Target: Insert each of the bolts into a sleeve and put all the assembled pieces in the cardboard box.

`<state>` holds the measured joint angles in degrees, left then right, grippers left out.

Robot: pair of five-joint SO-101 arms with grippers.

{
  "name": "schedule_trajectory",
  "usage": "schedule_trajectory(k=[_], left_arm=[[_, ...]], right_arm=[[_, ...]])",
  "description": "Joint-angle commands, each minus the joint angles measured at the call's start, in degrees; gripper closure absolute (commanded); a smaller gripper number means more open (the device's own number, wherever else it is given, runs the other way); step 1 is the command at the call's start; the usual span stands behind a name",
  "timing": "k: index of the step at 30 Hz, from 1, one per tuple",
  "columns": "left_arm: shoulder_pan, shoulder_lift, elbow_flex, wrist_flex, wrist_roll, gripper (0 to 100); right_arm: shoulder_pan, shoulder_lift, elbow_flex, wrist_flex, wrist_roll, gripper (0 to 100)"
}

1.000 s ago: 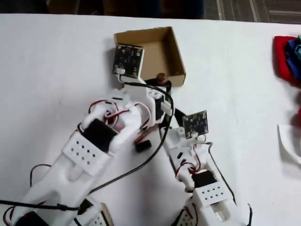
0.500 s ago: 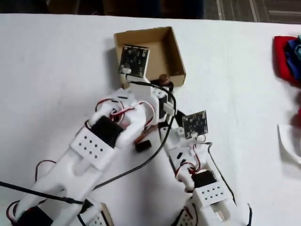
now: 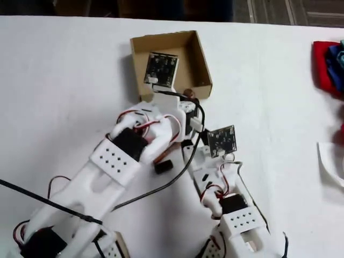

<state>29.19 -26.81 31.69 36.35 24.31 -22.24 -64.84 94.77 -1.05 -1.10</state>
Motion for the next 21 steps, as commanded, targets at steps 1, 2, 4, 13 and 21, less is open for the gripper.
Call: schedule_trajectory(k=[1,2,4,13,21], left_arm=[[0.4,0.0,0.2,-1.0,-0.4,97],[0.4,0.0,0.6,-1.1,-0.5,97],[0.4,0.0,1.6,-1.1,-2.9,97],[1.9,-0.1,4.2,-1.0,-6.9,97],[4.2,-0.3,0.7,8.8,-8.9,76]], right_arm=[[0.0,-0.9,-3.8,0.2,0.5,97.8],[0.0,-1.6,-3.8,0.5,0.5,97.8],[0.0,-4.0,-3.8,2.1,0.5,97.8],[0.0,-16.2,-3.7,11.6,0.3,97.8],[0.0,-17.5,-3.4,12.8,0.3,97.8]])
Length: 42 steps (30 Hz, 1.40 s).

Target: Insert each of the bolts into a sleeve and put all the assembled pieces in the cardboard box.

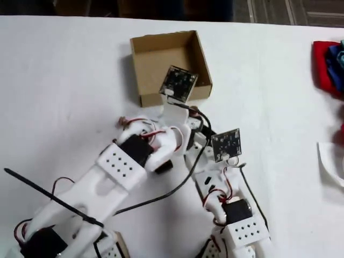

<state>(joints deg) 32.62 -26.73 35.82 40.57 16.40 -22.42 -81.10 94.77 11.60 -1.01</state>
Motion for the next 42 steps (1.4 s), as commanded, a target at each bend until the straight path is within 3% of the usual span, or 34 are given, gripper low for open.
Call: schedule_trajectory(k=[1,3,17,22,24,27,30,33,37,39,42], left_arm=[[0.6,-0.5,-4.2,6.5,-1.0,72],[-0.4,-0.5,-6.0,9.7,-1.0,68],[-9.5,-0.5,-21.8,20.8,-1.1,68],[-20.6,-0.2,-27.9,30.1,-1.6,68],[-26.0,-0.1,-26.2,32.4,-5.4,68],[-31.8,-0.5,-19.1,32.4,-17.0,69],[-38.1,-0.2,-13.5,29.7,-28.0,73],[-43.4,-0.4,-8.3,23.4,-25.4,78],[-47.7,-0.1,-2.8,17.0,-21.1,81],[-48.2,-0.1,0.7,13.4,-21.3,80],[-48.3,-0.1,5.8,8.5,-27.0,81]], right_arm=[[0.2,-1.3,-3.4,0.1,0.2,97.8],[0.2,-1.3,-3.4,0.1,0.2,97.8],[1.5,-1.6,-0.6,-0.1,0.1,97.8],[9.9,-1.2,-0.2,0.4,-4.2,97.8],[8.7,-0.7,-4.2,5.7,-4.6,97.8],[6.0,4.6,-17.6,16.7,-1.0,97.8],[6.0,18.6,-34.4,19.6,2.0,97.8],[7.2,40.2,-54.6,22.5,2.2,97.8],[7.2,71.1,-89.9,34.7,2.1,97.8],[7.0,85.2,-110.1,40.8,2.1,97.8],[6.9,104.7,-137.9,47.6,2.1,97.8]])
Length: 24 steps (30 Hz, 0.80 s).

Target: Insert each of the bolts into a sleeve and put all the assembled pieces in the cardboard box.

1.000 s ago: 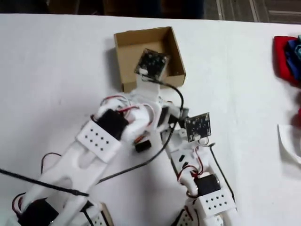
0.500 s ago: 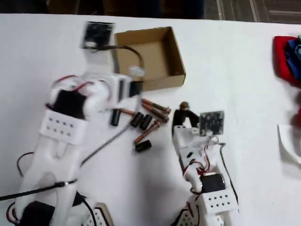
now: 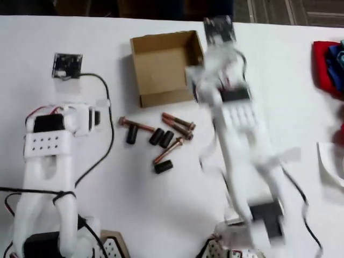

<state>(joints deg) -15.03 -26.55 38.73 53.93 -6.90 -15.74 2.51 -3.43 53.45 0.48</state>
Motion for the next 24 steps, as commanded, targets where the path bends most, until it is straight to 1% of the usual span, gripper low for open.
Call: schedule_trajectory(k=[1,3,6,9,13,18,24], left_arm=[[-0.6,-0.3,4.7,-6.4,-5.5,81],[-0.6,-0.4,8.0,-9.7,-8.1,81],[-0.6,-0.4,11.4,-13.5,-8.6,81],[-0.5,-0.4,13.5,-16.3,-8.6,81],[-0.5,-0.4,16.2,-18.9,-8.5,81],[-0.3,-0.4,19.1,-22.4,-8.5,81],[-0.2,-0.4,20.2,-22.8,-8.5,81]], right_arm=[[0.3,27.5,-48.2,7.6,0.7,97.8],[0.4,39.8,-63.1,10.7,1.1,97.8],[0.6,55.3,-81.6,12.4,1.2,97.8],[0.8,65.6,-92.8,13.5,4.2,97.8],[1.3,67.5,-90.5,15.2,5.2,97.8],[2.0,67.8,-89.8,14.5,5.5,97.8],[2.7,67.8,-83.6,14.3,5.6,97.7]])
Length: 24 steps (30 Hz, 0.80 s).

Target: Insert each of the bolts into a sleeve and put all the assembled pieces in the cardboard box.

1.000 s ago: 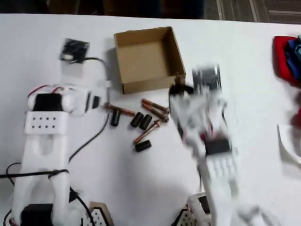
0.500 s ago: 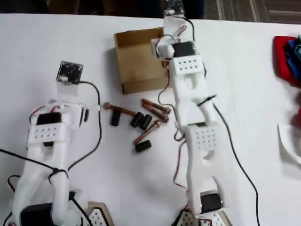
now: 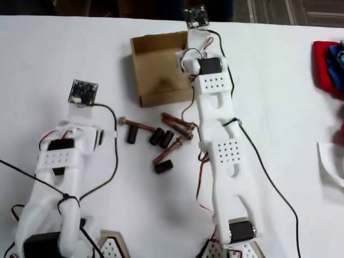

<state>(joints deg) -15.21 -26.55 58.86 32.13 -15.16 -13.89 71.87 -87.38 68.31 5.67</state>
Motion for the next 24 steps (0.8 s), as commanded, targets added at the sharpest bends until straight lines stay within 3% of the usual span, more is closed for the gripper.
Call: schedule_trajectory(k=[1,7,16,24], left_arm=[[0.0,-0.4,0.0,-1.0,-0.3,81],[0.0,-0.4,0.7,-1.0,-0.3,81],[0.0,-0.4,0.7,-0.9,-0.3,81],[0.0,-0.4,0.7,-0.6,-0.3,81]], right_arm=[[0.8,-1.6,0.7,-0.6,0.4,97.4],[0.5,-2.2,0.5,-0.4,0.4,85.7],[2.2,-4.3,-7.3,-1.7,0.4,95.2],[11.8,-0.5,-4.6,-3.0,0.4,97.8]])
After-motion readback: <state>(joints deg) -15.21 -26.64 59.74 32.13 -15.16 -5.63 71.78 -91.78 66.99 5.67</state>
